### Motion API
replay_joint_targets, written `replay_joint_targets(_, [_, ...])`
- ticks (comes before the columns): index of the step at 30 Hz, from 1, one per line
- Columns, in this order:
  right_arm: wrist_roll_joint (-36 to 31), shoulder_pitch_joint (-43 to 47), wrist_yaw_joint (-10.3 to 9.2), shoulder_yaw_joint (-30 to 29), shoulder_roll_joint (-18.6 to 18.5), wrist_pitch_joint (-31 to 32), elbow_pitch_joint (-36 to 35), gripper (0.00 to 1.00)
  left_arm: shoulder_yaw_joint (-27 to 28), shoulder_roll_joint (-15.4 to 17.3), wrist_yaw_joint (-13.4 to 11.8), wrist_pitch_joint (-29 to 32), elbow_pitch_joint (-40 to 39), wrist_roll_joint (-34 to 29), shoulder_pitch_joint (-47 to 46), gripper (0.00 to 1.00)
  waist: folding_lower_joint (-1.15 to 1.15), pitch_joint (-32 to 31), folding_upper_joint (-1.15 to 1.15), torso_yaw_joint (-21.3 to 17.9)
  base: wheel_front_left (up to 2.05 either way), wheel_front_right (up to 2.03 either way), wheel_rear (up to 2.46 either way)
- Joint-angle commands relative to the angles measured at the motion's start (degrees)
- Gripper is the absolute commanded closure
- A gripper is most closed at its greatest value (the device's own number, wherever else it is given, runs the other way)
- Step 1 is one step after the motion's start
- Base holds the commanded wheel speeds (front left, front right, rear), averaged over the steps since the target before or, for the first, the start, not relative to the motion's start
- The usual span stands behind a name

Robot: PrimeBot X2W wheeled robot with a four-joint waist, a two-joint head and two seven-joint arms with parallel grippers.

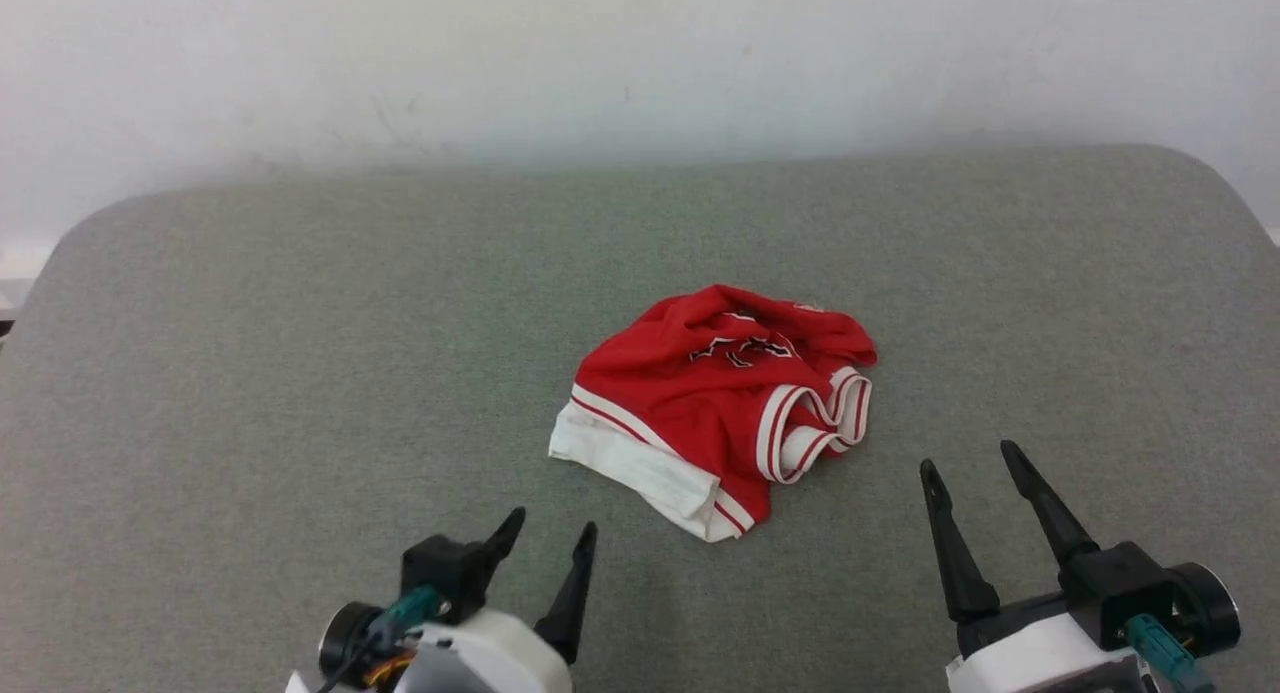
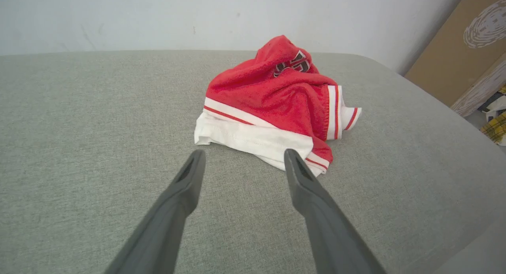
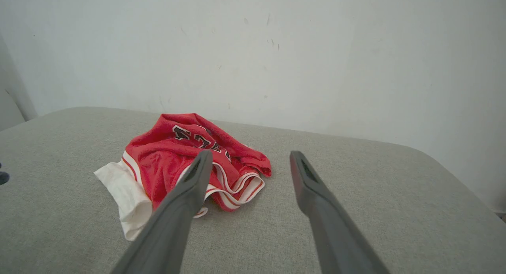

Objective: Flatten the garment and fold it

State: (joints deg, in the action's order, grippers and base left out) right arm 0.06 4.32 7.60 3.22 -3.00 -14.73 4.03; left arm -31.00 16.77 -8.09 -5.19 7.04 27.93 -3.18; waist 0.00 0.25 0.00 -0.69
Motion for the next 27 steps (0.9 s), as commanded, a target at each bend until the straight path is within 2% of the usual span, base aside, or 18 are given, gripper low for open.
replay_joint_targets(1, [0.39, -0.65, -0.11, -0.02, 0.13, -0.27, -0.21, 0.0, -0.27, 0.18, 0.37, 0.94, -0.51, -0.18, -1.37, 0.0, 0.0, 1.2, 0.0, -1.12, 0.0, 0.0, 0.0])
replay_joint_targets(6, [0.31, -1.47, -0.11, 0.08, 0.13, -0.27, -0.5, 0.0, -4.32, 0.53, 2.42, 13.06, -2.9, 0.01, -6.43, 0.0, 0.0, 4.83, 0.0, -2.78, 0.0, 0.0, 0.0])
replay_joint_targets(11, [0.11, -3.29, -0.11, 0.42, 0.13, -0.27, -0.7, 0.0, -7.61, 0.2, 4.32, 23.36, -1.9, -0.57, -13.26, 0.0, 0.0, 8.86, 0.0, -4.68, 0.0, 0.0, 0.0])
replay_joint_targets(15, [0.55, -4.76, -0.11, 0.24, 0.13, -0.27, -0.73, 0.0, -9.38, -0.59, 6.24, 26.27, 1.18, -1.93, -18.74, 0.0, 0.0, 11.38, 0.0, -6.28, 0.0, 0.0, 0.0])
replay_joint_targets(22, [1.14, -5.78, -0.11, -0.13, 0.13, -0.27, -0.38, 0.0, -10.85, -2.13, 7.81, 27.33, 10.62, -2.97, -23.69, 0.0, 0.0, 13.34, 0.0, -7.44, 0.0, 0.0, 0.0])
replay_joint_targets(23, [1.16, -5.87, -0.11, -0.21, 0.13, -0.27, -0.34, 0.0, -11.06, -2.31, 8.31, 27.43, 12.0, -2.71, -23.86, 0.16, 0.0, 13.45, 0.0, -7.42, 0.0, 0.0, 0.0])
replay_joint_targets(24, [1.18, -5.93, -0.11, -0.3, 0.13, -0.27, -0.32, 0.0, -11.05, -2.57, 8.79, 27.14, 13.06, -2.24, -23.89, 0.94, 0.0, 13.5, 0.0, -7.34, 0.0, 0.0, 0.0])
replay_joint_targets(25, [1.19, -5.98, -0.11, -0.37, 0.13, -0.27, -0.27, 0.0, -11.04, -2.62, 9.2, 26.59, 13.84, -2.01, -23.88, 1.0, 0.0, 13.49, 0.0, -7.24, 0.0, 0.0, 0.0])
replay_joint_targets(27, [1.17, -6.04, -0.11, -0.65, 0.13, -0.27, -0.04, 0.0, -10.36, -2.76, 9.49, 24.86, 14.85, -1.13, -23.44, 1.0, 0.0, 13.16, 0.0, -6.76, 0.0, 0.0, 0.0])
